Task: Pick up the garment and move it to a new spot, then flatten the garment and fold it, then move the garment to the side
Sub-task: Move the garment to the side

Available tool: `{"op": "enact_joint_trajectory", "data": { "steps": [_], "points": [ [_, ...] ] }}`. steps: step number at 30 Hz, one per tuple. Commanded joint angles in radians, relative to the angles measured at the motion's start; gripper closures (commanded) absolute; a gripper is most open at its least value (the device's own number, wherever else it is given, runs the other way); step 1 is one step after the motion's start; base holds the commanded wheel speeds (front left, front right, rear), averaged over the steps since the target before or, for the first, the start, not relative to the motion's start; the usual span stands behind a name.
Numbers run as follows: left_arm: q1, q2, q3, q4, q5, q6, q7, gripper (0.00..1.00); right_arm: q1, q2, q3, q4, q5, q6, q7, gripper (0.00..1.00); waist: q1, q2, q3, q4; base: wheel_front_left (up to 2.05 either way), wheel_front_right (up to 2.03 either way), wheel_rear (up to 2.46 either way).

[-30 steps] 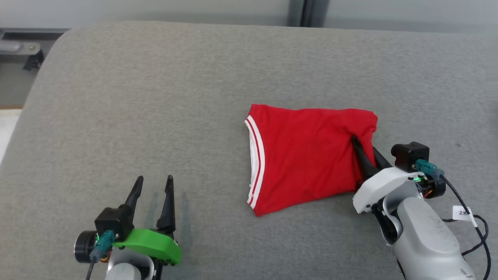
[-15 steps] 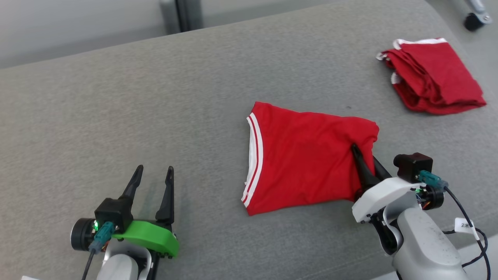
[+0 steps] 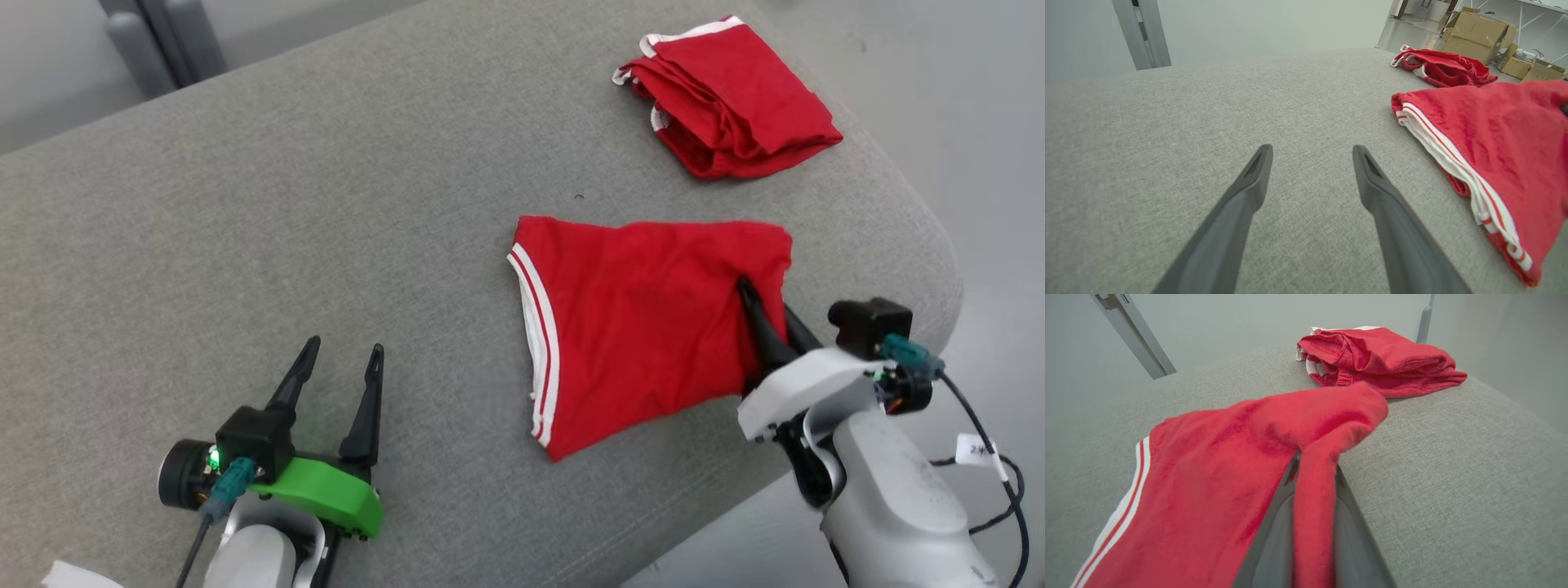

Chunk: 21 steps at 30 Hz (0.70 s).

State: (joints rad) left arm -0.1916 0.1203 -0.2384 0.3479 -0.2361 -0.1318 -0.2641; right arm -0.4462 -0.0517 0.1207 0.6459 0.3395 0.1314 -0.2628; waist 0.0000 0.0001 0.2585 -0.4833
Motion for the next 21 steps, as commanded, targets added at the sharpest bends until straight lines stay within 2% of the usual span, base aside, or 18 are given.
{"op": "enact_joint_trajectory", "data": {
  "steps": [1, 8, 11, 16, 21],
  "points": [
    [-0.02, 0.024, -0.001, -0.009, 0.001, 0.003, 0.001, 0.0, -0.038, 0.0, -0.006, -0.004, -0.003, -0.002, -0.002, 1.0, 0.0, -0.0001, 0.063, -0.005, 0.0, 0.0, 0.0],
    [-0.075, 0.074, 0.006, -0.046, -0.019, 0.003, 0.0, 0.0, -0.281, -0.006, -0.08, 0.049, -0.164, -0.002, 0.007, 1.0, 0.0, -0.0001, 0.184, 0.056, 0.0, 0.0, 0.0],
    [-0.101, 0.09, 0.005, -0.051, -0.022, 0.003, 0.001, 0.0, -0.392, -0.033, -0.101, 0.072, -0.217, -0.002, 0.043, 1.0, 0.0, -0.0001, 0.232, 0.086, 0.0, 0.0, 0.0],
    [-0.144, 0.116, -0.004, -0.063, -0.032, 0.003, 0.001, 0.0, -0.557, -0.129, -0.154, 0.092, -0.291, -0.002, 0.124, 1.0, 0.0, -0.0001, 0.302, 0.14, 0.0, 0.0, 0.0],
    [-0.171, 0.125, -0.003, -0.055, -0.04, 0.003, 0.003, 0.0, -0.633, -0.256, -0.248, 0.128, -0.4, -0.002, 0.202, 1.0, 0.0, -0.0001, 0.343, 0.181, 0.0, 0.0, 0.0]
  ]
}}
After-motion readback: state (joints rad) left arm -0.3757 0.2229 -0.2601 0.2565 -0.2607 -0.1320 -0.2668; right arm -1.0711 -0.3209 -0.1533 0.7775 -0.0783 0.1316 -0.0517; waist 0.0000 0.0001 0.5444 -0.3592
